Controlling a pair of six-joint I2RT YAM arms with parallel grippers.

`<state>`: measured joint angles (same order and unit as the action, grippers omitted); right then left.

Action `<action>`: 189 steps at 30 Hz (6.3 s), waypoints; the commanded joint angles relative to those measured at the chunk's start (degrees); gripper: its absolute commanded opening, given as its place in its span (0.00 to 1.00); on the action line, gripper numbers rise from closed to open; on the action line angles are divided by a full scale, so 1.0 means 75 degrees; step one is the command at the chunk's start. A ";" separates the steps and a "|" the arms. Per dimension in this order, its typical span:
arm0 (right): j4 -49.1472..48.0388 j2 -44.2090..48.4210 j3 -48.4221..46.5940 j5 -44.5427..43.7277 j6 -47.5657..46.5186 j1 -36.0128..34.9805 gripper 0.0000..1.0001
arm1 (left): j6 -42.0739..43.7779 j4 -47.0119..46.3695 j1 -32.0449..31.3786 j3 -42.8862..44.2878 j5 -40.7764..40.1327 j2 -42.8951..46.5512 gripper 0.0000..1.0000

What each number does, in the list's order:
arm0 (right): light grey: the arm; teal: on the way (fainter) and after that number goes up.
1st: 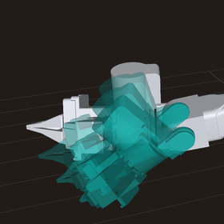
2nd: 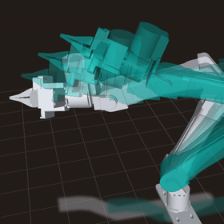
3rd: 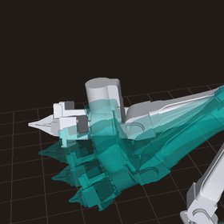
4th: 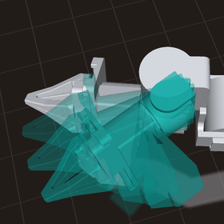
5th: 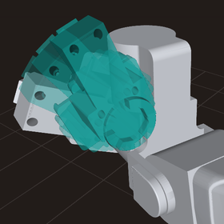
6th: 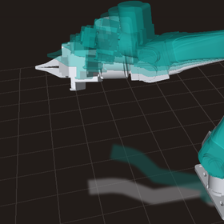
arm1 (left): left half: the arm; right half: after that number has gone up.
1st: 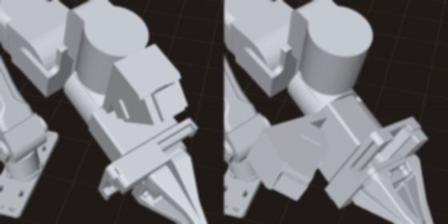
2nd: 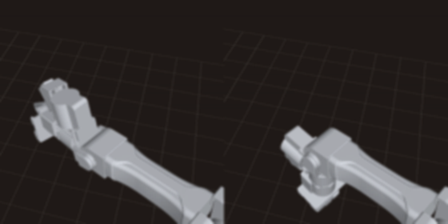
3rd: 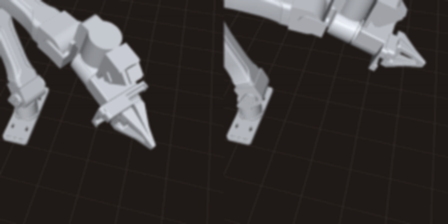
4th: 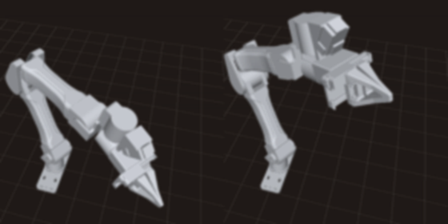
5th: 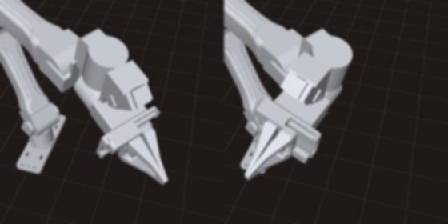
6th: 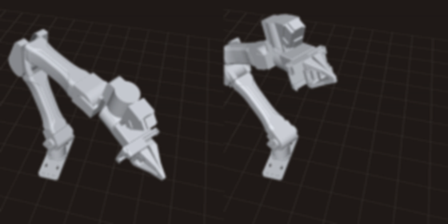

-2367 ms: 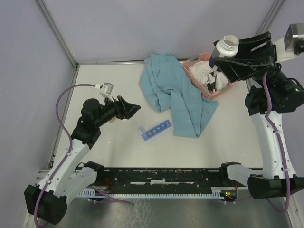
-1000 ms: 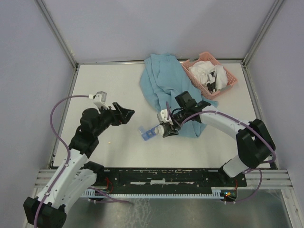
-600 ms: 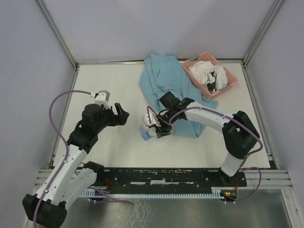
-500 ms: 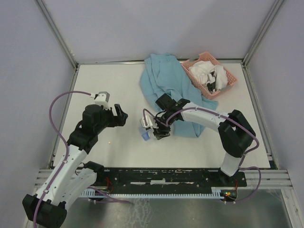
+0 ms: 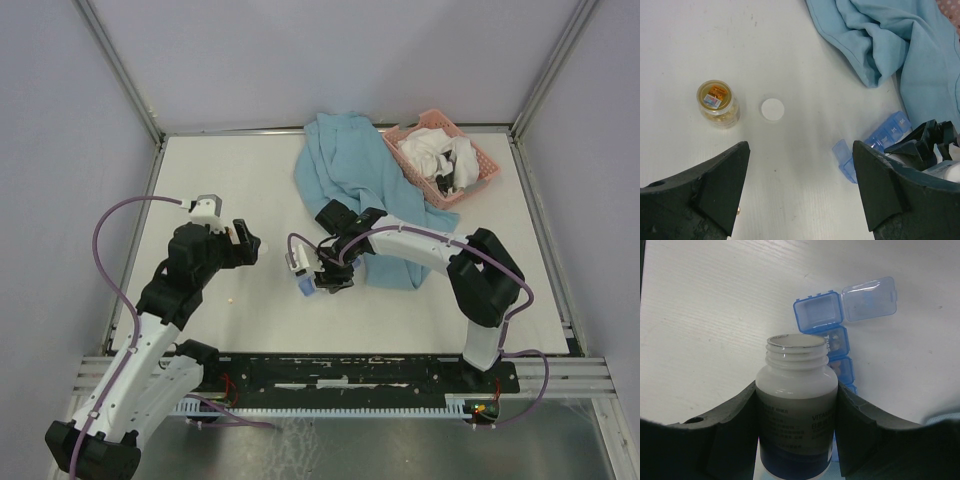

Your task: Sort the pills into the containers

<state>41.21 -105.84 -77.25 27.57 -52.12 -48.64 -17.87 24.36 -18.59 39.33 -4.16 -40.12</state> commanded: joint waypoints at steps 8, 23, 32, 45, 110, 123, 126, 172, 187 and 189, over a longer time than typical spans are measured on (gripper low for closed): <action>0.0138 -0.0309 -0.0608 -0.0829 0.0402 -0.0234 0.09 | 0.0378 -0.0085 0.0050 0.0100 -0.0201 0.0064 0.90; 0.0316 -0.0552 -0.0922 -0.1392 0.0539 -0.0448 0.09 | 0.0370 -0.0062 0.0081 0.0100 -0.0201 0.0095 0.90; 0.0409 -0.0659 -0.1042 -0.1745 0.0574 -0.0545 0.09 | 0.0372 -0.0063 0.0091 0.0100 -0.0172 0.0083 0.90; 0.0515 -0.0757 -0.1173 -0.2066 0.0598 -0.0671 0.09 | 0.0373 -0.0062 0.0114 0.0088 -0.0160 0.0064 0.90; 0.0910 -0.1110 -0.1710 -0.3690 0.0494 -0.1385 0.09 | 0.0343 -0.0079 0.0253 0.0091 -0.0031 0.0073 0.90; 0.0945 -0.1152 -0.1746 -0.4043 0.0413 -0.1504 0.10 | 0.0343 -0.0075 0.0263 0.0082 0.0004 0.0067 0.90; 0.0950 -0.1157 -0.1747 -0.4134 0.0390 -0.1544 0.10 | 0.0345 -0.0074 0.0275 0.0088 0.0016 0.0070 0.90; 0.0963 -0.1268 -0.1829 -0.4751 0.0258 -0.1773 0.10 | 0.0343 -0.0109 0.0369 0.0076 0.0168 0.0034 0.90; 0.0859 -0.1170 -0.1773 -0.4766 0.0256 -0.1846 0.10 | 0.0345 -0.0115 0.0380 0.0064 0.0186 0.0050 0.90; 0.0896 -0.1174 -0.1792 -0.4649 0.0285 -0.1842 0.11 | 0.0343 -0.0124 0.0386 0.0064 0.0191 0.0052 0.90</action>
<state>48.53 -115.35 -88.82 -7.11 -50.00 -62.11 -17.87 24.38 -16.08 39.33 -3.88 -40.07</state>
